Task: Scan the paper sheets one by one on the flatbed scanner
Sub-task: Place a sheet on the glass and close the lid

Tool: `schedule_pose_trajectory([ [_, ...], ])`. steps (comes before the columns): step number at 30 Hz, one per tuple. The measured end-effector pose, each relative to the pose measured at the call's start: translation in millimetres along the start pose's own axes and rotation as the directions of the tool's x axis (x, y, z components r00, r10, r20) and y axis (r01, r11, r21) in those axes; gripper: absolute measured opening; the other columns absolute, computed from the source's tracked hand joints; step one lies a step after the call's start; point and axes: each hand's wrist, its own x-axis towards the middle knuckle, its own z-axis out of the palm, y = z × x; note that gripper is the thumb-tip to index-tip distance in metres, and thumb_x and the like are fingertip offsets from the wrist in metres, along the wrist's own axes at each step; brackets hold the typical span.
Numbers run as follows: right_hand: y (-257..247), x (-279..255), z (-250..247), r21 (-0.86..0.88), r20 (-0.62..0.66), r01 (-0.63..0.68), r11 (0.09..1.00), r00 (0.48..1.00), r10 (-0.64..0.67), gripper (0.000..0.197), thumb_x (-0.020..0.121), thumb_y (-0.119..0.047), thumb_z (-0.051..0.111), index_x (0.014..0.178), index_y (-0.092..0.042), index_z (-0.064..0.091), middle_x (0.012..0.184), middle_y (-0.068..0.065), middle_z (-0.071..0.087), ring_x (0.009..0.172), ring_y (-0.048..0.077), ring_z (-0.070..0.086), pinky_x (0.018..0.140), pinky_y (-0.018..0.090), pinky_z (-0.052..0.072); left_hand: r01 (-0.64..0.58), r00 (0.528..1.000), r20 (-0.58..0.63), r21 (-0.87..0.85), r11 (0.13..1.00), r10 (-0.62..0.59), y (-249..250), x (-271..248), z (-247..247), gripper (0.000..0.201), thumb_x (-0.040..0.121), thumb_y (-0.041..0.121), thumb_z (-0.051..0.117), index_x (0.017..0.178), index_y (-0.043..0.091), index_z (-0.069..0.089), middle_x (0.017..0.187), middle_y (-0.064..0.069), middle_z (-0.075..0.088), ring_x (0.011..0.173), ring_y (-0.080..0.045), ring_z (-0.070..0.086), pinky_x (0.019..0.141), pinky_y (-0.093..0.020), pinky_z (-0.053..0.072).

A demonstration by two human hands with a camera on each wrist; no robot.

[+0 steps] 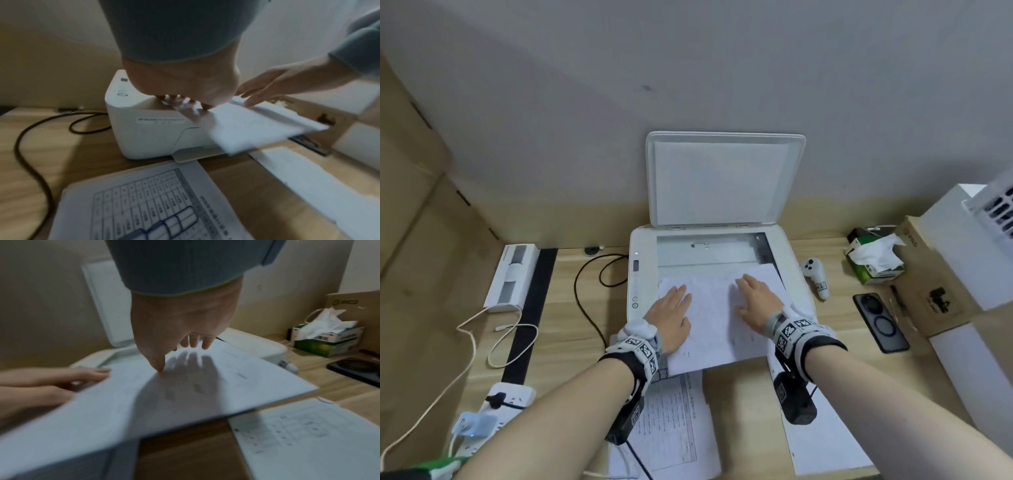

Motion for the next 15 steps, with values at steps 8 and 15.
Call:
schedule_pose_trajectory([
  [8, 46.3, 41.0, 14.2, -0.101, 0.011, -0.045, 0.994, 0.999, 0.046, 0.069, 0.104, -0.054, 0.016, 0.159, -0.020, -0.007, 0.166, 0.001, -0.015, 0.153, 0.022, -0.010, 0.124, 0.043, 0.004, 0.169, 0.986, -0.032, 0.156, 0.973, -0.166, 9.7, 55.0, -9.5, 0.064, 0.100, 0.030, 0.025, 0.156, 0.010, 0.002, 0.163, -0.004, -0.018, 0.151, -0.024, -0.014, 0.123, -0.044, 0.001],
  [15, 58.2, 90.7, 13.3, -0.043, -0.096, 0.003, 0.999, 0.995, -0.008, 0.067, 0.102, -0.056, 0.010, 0.158, -0.024, -0.011, 0.164, -0.004, -0.019, 0.152, 0.016, -0.016, 0.124, 0.042, -0.003, 0.255, 0.957, -0.193, 0.195, 0.947, -0.218, 6.5, 97.3, -8.1, 0.065, 0.101, 0.041, 0.018, 0.155, 0.007, 0.008, 0.164, -0.009, -0.013, 0.151, -0.028, -0.013, 0.122, -0.049, 0.002],
])
